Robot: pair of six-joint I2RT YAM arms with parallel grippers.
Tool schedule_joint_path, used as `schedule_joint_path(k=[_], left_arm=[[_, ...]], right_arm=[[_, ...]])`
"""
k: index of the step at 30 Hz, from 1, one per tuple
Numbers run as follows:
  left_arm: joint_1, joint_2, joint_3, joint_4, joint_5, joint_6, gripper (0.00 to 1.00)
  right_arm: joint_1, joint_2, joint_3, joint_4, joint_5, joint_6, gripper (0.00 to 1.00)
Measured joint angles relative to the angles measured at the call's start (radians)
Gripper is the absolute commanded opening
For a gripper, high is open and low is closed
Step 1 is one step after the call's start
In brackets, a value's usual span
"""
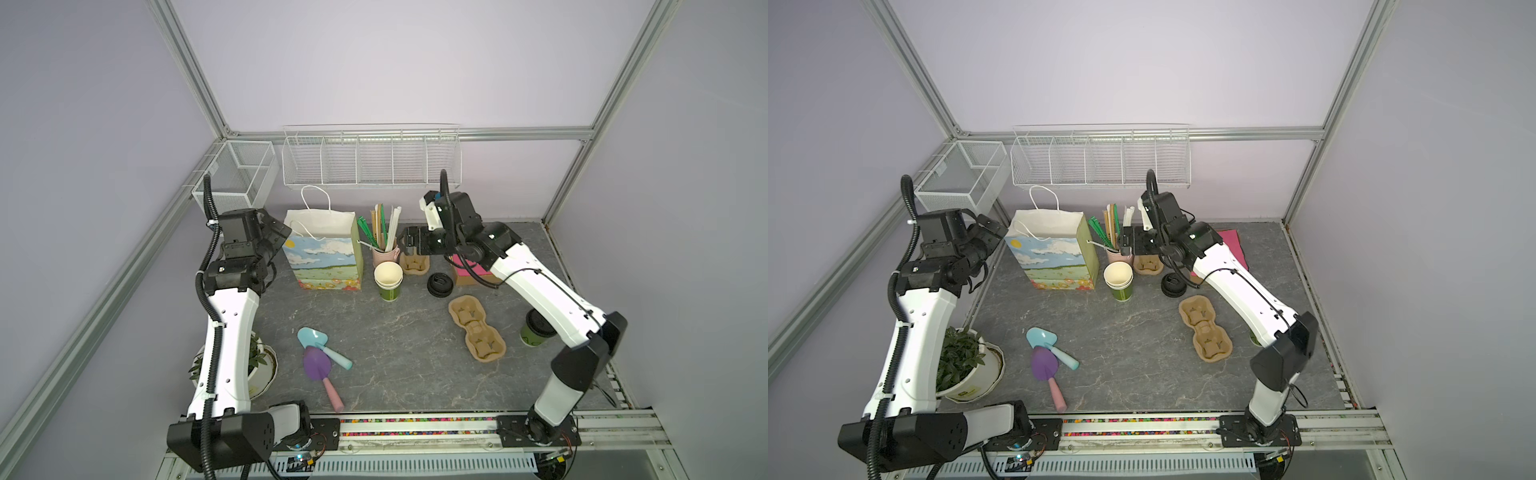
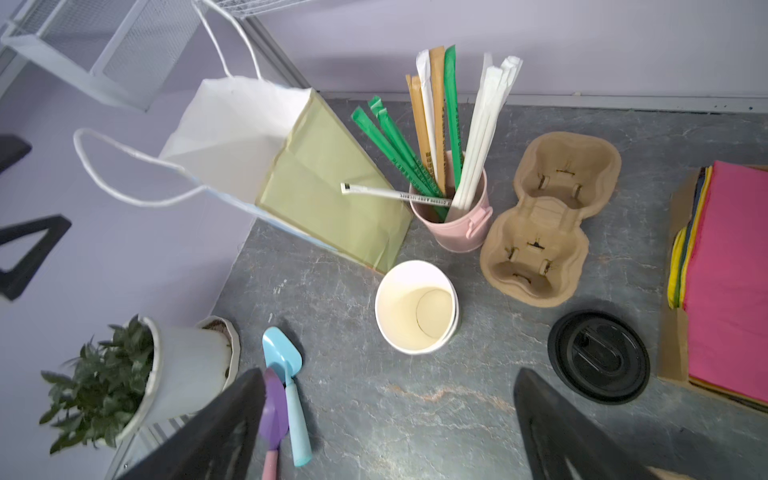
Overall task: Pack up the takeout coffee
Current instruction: 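Raise the right gripper toward the paper bag while the left arm lifts up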
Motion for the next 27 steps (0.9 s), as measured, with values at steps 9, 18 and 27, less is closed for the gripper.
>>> schedule_joint_path(k=[9,18,27], left_arm=[[0.006,-0.053,-0.075,0.04,-0.014,0.034,1.0],[0.052,0.029,-0.068,0.043,-0.026,0.042,0.99],[0.069,0.228,0.074,0.029,0.031,0.062,0.97]], right_arm=[[0.027,0.464,0.624,-0.157,-0.02,0.104,0.92],[0.072,0.48,0.507,-0.079,-0.06,0.084,0.93],[0.087,0.239,0.214,0.043,-0.049,0.019,0.94]])
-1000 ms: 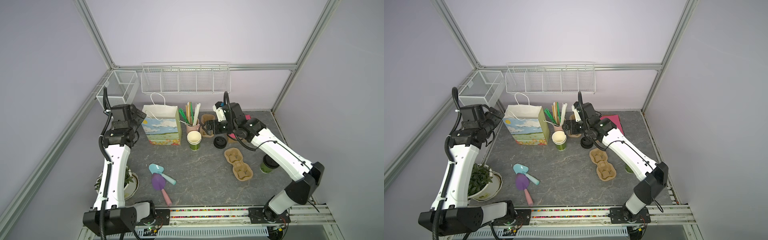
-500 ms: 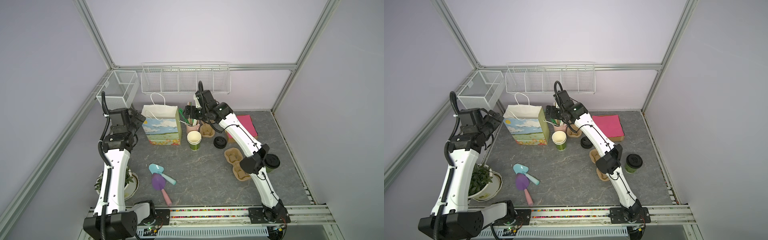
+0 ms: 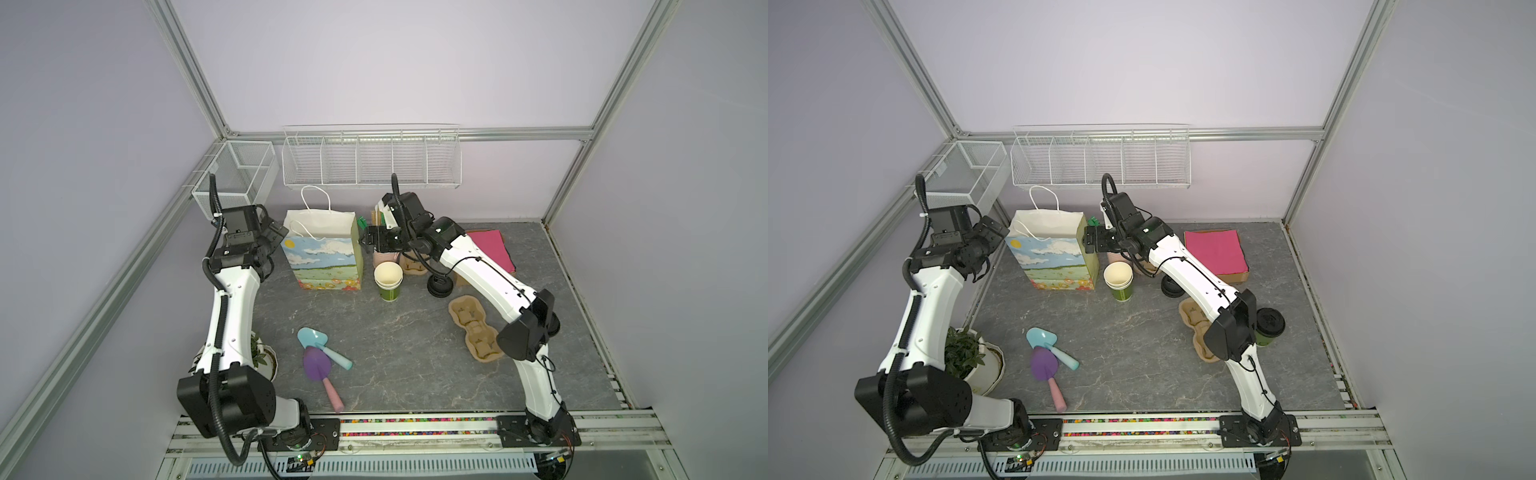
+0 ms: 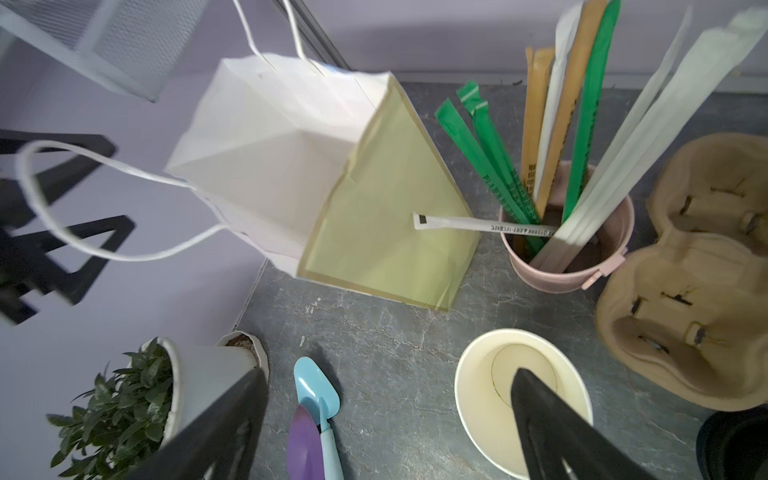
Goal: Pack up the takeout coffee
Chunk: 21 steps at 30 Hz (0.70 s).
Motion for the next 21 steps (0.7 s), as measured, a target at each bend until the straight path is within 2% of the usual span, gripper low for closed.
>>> schedule_joint_path(k=[5,10,15,21], left_arm=[[0.001,0.109,0.115,-0.034,0.037,0.04,0.94],[0.001,0.229,0.236,-0.099,0.06,0.082,0.86],[0.003,0.305,0.315,-0.173,0.084,0.103,0.79],[0.015,0.322,0.363,-0.23,0.124,0.116,0.78]], right_arm=[[0.001,-0.137,-0.091,0.053,-0.004,-0.031,0.95],[0.003,-0.236,-0.169,0.079,-0.001,-0.063,0.95],[0.009,-0.282,-0.217,0.086,0.001,-0.091,0.95],[0.015,-0.287,-0.238,0.087,0.005,-0.122,0.95]])
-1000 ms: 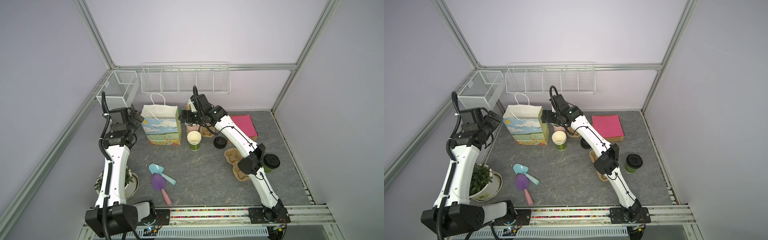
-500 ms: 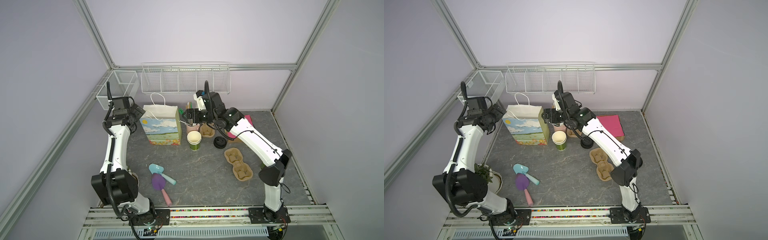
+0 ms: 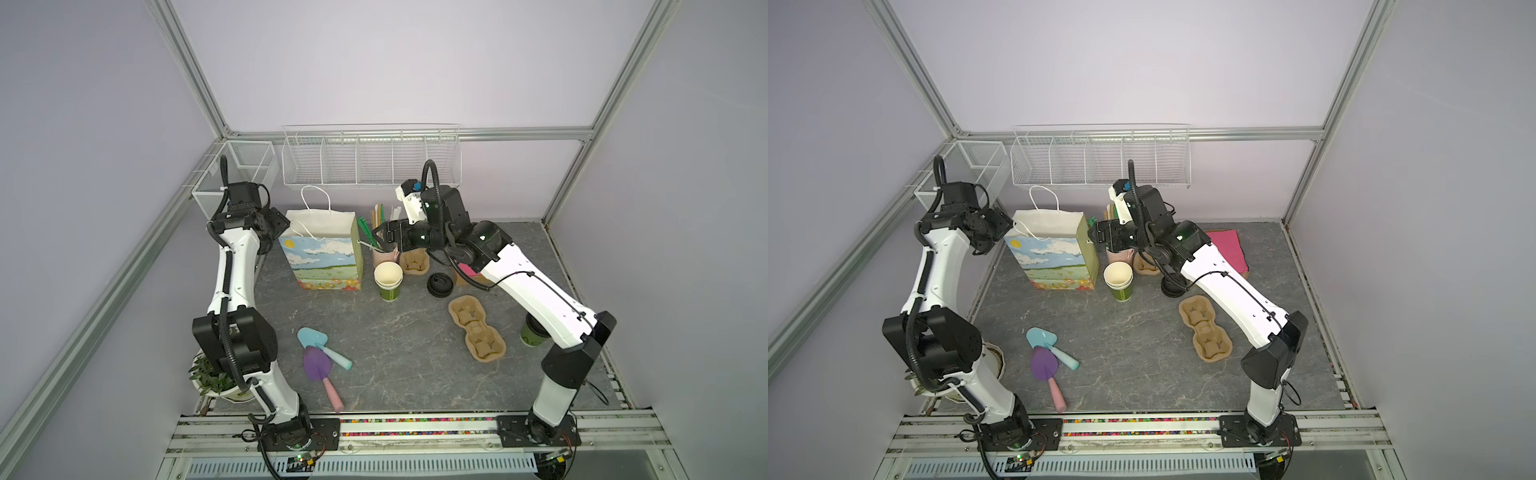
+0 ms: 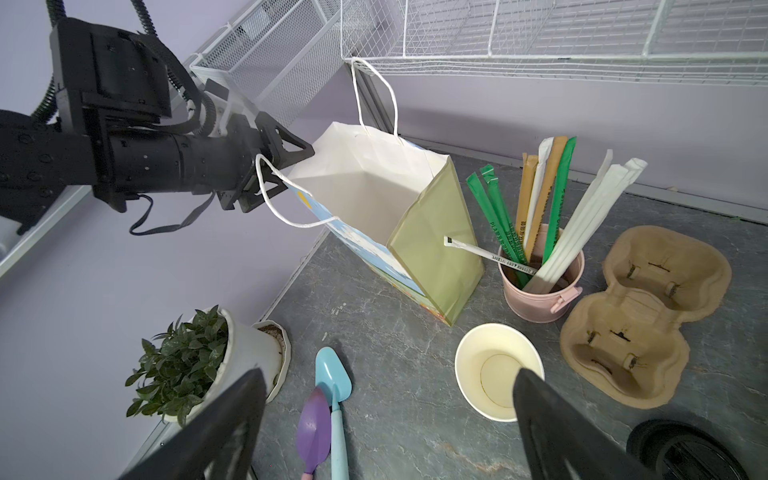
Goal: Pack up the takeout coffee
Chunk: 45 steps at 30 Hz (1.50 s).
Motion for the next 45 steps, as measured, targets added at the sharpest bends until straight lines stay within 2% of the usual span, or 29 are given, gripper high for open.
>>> schedule_joint_path(k=[6,23,29,45], left_arm=[[0.008,0.005,0.0,-0.004,0.032,0.007,0.74],[0.008,0.06,0.118,-0.131,0.044,0.014,0.47],[0.007,0.062,0.122,-0.137,0.043,0.018,0.31],[0.005,0.062,0.127,-0.143,0.036,0.023,0.13]], right_arm=[[0.004,0.0,-0.01,0.0,0.0,-0.02,0.95],[0.014,0.0,-0.01,0.0,0.0,-0.046,0.95],[0.014,0.0,-0.01,0.0,-0.001,-0.054,0.96],[0.026,0.0,-0.008,-0.001,-0.005,-0.073,0.95]])
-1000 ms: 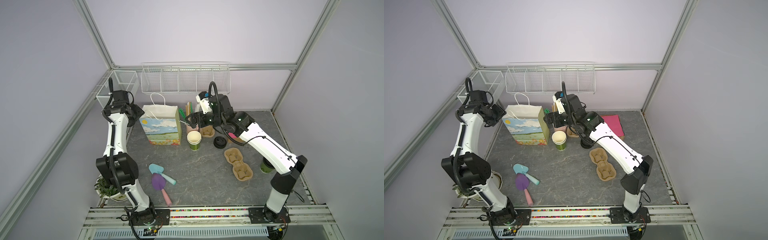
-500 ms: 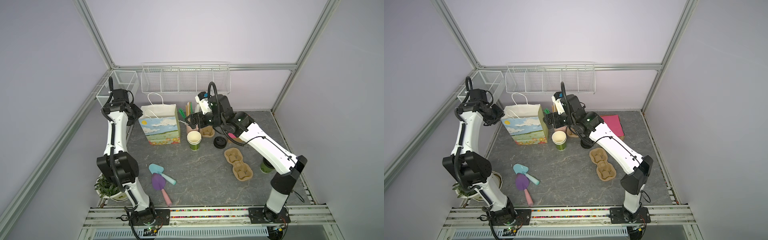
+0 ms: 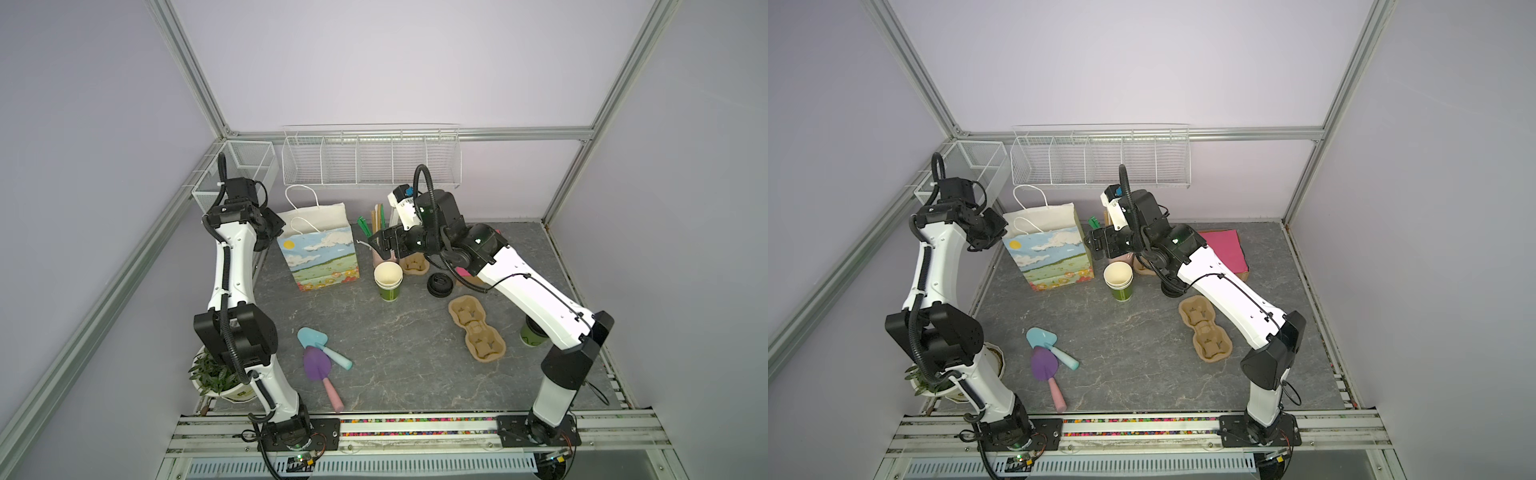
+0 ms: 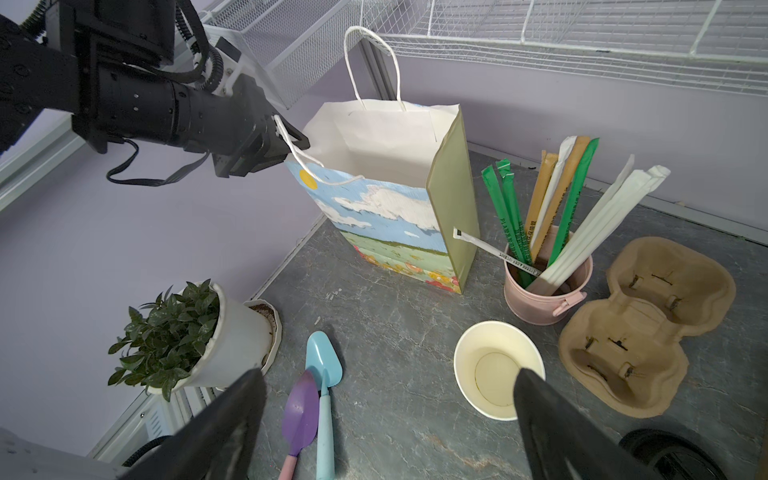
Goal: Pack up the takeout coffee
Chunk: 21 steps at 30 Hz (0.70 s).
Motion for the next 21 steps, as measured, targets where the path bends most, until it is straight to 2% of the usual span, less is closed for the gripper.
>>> schedule_joint_path(k=[7,18,21], left_arm=[[0.0,0.0,0.005,-0.005,0.0,0.004,0.0],[-0.003,-0.001,0.035,-0.029,0.013,0.004,0.0],[-0.04,-0.016,0.07,-0.05,0.053,0.044,0.0]], right_arm=[[0.0,0.0,0.0,0.0,0.0,-0.009,0.95],[0.005,0.0,0.026,-0.016,-0.007,-0.011,0.96],[0.006,0.0,0.05,-0.024,-0.009,-0.011,0.96]])
